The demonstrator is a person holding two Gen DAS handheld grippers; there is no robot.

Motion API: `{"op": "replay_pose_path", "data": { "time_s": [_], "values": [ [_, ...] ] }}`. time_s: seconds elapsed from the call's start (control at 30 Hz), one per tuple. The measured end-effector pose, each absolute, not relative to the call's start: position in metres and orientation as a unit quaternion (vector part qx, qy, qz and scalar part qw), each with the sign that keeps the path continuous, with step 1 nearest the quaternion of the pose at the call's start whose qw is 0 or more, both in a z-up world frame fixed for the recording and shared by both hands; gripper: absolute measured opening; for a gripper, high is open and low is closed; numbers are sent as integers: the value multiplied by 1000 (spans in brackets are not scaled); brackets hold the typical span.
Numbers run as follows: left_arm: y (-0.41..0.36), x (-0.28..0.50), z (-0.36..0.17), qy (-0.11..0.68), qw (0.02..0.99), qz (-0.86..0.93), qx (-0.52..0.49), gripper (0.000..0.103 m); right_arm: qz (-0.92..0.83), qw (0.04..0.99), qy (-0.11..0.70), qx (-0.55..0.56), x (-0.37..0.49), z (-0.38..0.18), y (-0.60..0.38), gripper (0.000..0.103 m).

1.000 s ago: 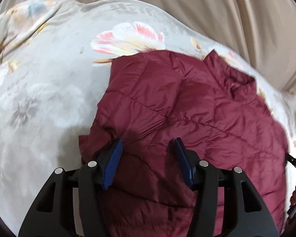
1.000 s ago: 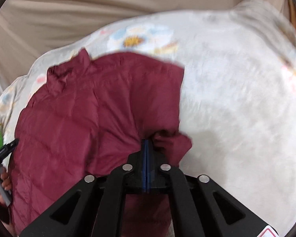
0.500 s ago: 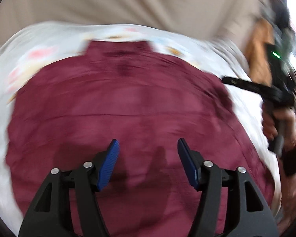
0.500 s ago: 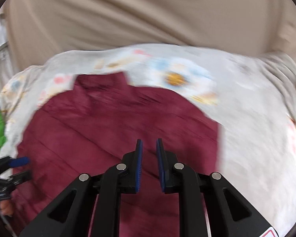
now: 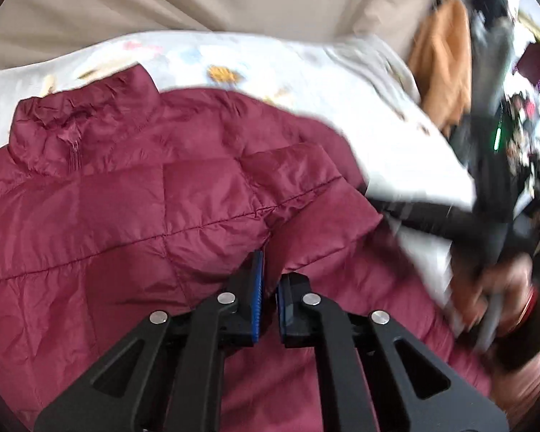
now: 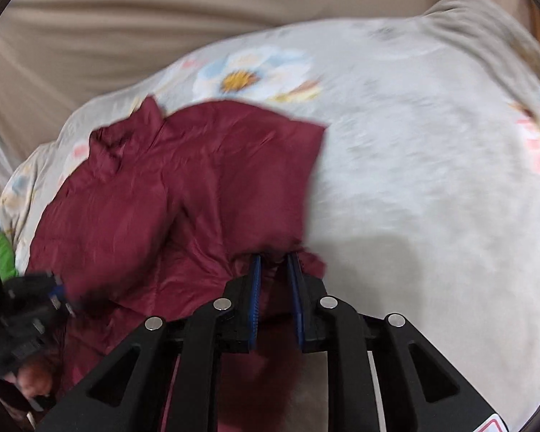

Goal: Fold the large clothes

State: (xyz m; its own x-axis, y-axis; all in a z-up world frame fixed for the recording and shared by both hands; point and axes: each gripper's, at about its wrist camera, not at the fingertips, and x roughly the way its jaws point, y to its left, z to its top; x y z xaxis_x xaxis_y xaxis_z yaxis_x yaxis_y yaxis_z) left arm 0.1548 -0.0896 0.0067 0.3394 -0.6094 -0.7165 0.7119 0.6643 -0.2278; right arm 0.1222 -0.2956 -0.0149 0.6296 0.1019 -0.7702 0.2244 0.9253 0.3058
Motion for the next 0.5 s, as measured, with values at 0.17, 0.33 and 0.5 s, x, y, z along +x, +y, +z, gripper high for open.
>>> {"op": "replay_pose_path", "data": {
  "time_s": [0.17, 0.33, 0.5],
  "values": [
    [-120, 171, -18, 460, 786, -410, 49, 9, -33, 885, 421, 198, 115, -10, -301, 18],
    [-77, 160, 20, 461, 749, -472, -55, 43, -38, 910, 363, 195, 85, 40, -306, 18],
    [-13, 171, 65, 400, 786, -460, -105, 63, 44, 913, 366, 173, 111, 55, -267, 18]
  ]
}}
